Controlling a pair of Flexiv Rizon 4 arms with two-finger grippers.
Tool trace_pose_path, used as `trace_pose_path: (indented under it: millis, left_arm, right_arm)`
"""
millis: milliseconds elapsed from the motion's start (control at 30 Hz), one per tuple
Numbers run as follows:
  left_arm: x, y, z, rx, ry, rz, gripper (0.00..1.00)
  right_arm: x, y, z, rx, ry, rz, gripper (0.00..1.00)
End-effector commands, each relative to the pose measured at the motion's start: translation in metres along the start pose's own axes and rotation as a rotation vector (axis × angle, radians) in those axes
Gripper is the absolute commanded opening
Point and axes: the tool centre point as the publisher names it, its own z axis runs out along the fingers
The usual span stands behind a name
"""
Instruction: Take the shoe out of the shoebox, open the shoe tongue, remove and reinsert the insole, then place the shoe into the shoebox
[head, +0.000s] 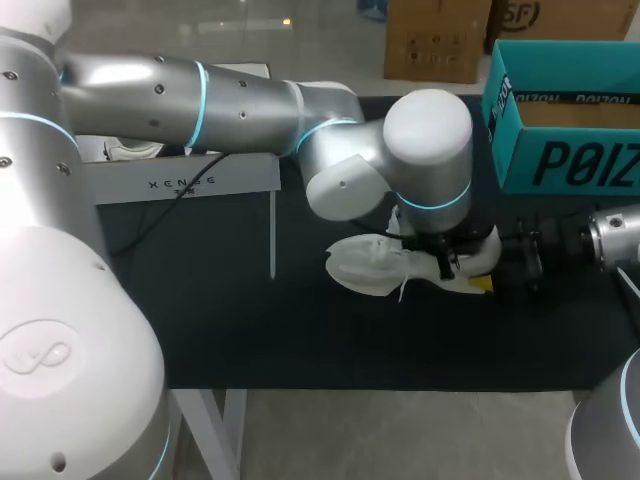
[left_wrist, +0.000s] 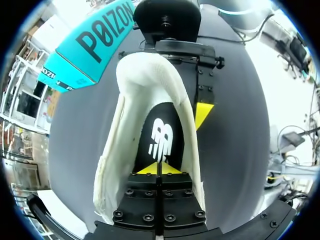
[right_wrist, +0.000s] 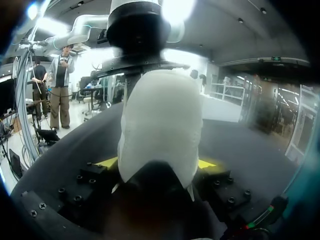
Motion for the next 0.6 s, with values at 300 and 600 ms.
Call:
trace_pose_path:
  millis: [300, 600]
  left_arm:
    - [0.000, 0.000, -0.024, 0.032, 0.022, 0.010, 0.00]
    - [-0.004, -0.001, -0.038, 0.063, 0.029, 0.008, 0.00]
  right_arm:
    - [-0.002, -0.004, 0.002, 0.002, -0.001, 0.000, 0.00]
    - [-0.002, -0.004, 0.002, 0.002, -0.001, 0.000, 0.00]
